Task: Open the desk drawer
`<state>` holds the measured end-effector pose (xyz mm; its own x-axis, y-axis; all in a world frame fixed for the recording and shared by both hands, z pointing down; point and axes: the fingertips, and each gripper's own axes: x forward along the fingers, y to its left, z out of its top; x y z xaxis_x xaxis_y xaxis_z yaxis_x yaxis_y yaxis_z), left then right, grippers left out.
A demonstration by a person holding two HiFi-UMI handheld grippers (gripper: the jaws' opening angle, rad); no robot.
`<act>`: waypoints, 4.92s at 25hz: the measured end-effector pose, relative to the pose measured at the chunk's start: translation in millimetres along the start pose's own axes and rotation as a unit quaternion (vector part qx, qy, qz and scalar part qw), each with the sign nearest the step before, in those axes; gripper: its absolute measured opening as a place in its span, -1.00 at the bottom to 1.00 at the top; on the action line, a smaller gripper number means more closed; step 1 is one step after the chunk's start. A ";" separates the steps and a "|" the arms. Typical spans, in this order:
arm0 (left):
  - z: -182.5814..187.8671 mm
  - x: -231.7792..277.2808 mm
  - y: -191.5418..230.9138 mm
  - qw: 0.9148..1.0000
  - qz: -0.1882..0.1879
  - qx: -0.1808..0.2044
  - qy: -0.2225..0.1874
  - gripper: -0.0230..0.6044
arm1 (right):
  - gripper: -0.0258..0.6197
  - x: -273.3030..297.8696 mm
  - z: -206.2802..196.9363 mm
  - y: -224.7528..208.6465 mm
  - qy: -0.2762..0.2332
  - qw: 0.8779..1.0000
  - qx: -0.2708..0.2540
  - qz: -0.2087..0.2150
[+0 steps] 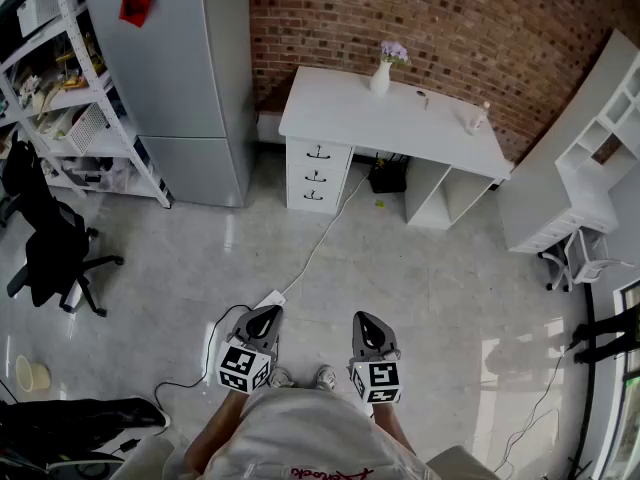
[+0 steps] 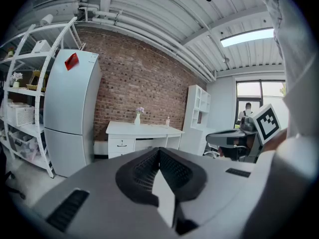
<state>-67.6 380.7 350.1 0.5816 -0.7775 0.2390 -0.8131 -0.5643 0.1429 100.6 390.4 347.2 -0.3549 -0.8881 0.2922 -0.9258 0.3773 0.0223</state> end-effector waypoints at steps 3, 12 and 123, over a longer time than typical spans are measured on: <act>0.4 -0.5 3.7 1.000 -0.002 0.001 -0.001 -0.89 | -0.87 2.9 0.7 3.2 0.000 1.000 0.000 -0.002; 0.3 -6.0 22.7 1.000 -0.009 0.000 -0.005 -0.89 | -0.87 12.6 7.1 17.8 -0.009 1.000 0.006 -0.008; 78.6 410.5 281.0 0.993 0.090 -0.059 0.055 -0.89 | -0.87 484.3 74.7 -199.7 0.076 0.988 0.008 0.134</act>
<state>-55.5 -118.9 412.8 0.4256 -0.8241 0.3737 -0.9047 -0.3773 0.1981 103.9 -134.7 412.8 -0.5647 -0.7068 0.4260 -0.8038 0.5881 -0.0898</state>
